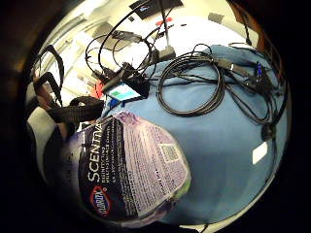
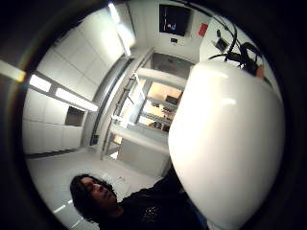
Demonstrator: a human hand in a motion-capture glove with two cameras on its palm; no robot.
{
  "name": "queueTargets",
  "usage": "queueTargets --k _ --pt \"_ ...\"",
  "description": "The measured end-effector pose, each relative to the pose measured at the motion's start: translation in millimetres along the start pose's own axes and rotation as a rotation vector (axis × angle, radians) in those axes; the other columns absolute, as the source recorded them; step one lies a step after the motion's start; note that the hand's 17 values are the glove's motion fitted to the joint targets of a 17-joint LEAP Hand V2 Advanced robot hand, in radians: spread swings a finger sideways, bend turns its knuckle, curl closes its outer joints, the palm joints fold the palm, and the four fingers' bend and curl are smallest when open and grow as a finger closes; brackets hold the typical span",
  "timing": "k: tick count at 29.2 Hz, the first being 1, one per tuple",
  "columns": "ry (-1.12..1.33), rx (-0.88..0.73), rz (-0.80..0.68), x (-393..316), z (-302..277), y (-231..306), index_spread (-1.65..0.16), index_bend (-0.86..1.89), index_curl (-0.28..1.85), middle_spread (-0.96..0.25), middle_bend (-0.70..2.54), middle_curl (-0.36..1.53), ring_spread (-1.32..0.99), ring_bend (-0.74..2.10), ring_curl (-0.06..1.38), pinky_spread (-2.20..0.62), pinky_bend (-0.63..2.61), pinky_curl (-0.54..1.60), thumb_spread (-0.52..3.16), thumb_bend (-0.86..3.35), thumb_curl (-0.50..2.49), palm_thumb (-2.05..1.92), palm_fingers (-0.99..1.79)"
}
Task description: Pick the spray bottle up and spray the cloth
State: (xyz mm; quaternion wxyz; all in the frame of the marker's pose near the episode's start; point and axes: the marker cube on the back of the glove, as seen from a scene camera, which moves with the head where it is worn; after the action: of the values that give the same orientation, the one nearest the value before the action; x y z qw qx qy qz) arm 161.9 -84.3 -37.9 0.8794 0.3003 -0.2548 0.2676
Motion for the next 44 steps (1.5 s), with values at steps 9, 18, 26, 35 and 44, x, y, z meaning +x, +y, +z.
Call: queueTargets --k 9,18,26,35,44 --pt "0.277 -0.389 0.012 -48 15 -5 -0.27 0.22 0.54 -0.19 0.53 0.54 -0.21 0.69 0.51 -0.28 0.45 0.43 0.33 -0.02 0.74 1.01 1.34" --pt "0.616 -0.775 0.071 -52 42 17 -0.27 0.21 0.56 -0.19 0.53 0.54 -0.21 0.7 0.51 -0.28 0.46 0.44 0.33 -0.02 0.76 1.02 1.33" --pt "0.805 -0.995 0.142 -51 57 37 -0.27 0.19 0.57 -0.18 0.52 0.54 -0.2 0.7 0.51 -0.27 0.47 0.44 0.34 -0.02 0.78 1.02 1.31" --pt "0.97 -1.082 0.148 -39 92 46 -0.27 0.18 0.58 -0.18 0.52 0.54 -0.2 0.7 0.51 -0.26 0.48 0.44 0.35 -0.02 0.79 1.03 1.29" --pt "1.035 -1.216 0.184 -8 100 71 -0.27 0.17 0.58 -0.18 0.51 0.54 -0.2 0.71 0.51 -0.26 0.48 0.44 0.37 -0.02 0.8 1.03 1.29"
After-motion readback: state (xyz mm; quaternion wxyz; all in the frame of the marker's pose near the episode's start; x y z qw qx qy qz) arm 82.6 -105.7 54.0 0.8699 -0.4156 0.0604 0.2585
